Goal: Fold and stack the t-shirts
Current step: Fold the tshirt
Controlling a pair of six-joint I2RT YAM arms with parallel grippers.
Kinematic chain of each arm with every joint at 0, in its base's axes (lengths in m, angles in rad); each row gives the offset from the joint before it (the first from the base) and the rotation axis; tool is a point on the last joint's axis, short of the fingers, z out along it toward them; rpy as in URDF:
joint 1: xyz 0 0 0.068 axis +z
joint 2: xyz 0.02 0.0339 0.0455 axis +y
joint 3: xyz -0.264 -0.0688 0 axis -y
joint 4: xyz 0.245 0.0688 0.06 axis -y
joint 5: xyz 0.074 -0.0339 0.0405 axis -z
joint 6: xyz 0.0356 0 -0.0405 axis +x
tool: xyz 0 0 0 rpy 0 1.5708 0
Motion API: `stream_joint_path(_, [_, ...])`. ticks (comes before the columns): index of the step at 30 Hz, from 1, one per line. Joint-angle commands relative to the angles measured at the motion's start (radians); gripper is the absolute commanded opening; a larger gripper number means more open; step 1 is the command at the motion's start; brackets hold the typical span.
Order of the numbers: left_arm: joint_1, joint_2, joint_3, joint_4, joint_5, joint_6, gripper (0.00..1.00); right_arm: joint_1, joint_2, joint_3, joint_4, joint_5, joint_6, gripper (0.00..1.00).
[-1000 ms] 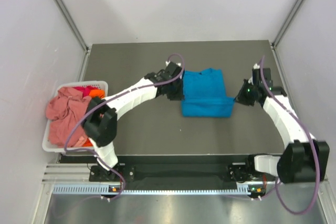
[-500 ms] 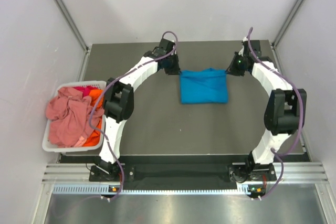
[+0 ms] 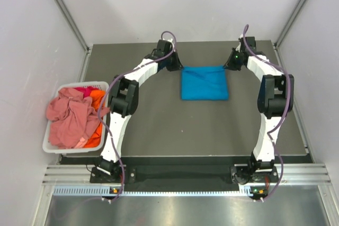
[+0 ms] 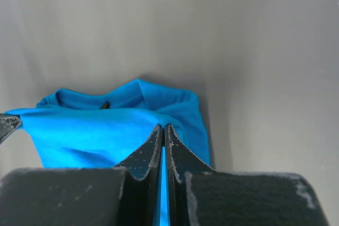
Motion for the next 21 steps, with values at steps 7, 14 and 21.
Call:
stream_joint_path(7, [0.028, 0.0, 0.055, 0.082, -0.071, 0.066, 0.22, -0.026, 0.046, 0.133, 0.052, -0.032, -0.046, 0.26])
stream_joint_path(14, [0.023, -0.164, -0.102, 0.089, -0.097, 0.106, 0.32, -0.026, -0.135, 0.01, -0.063, -0.024, -0.064, 0.3])
stream_joint_path(21, [-0.017, -0.175, -0.178, 0.154, 0.114, 0.101, 0.28, 0.0, -0.313, -0.316, 0.069, -0.251, -0.035, 0.16])
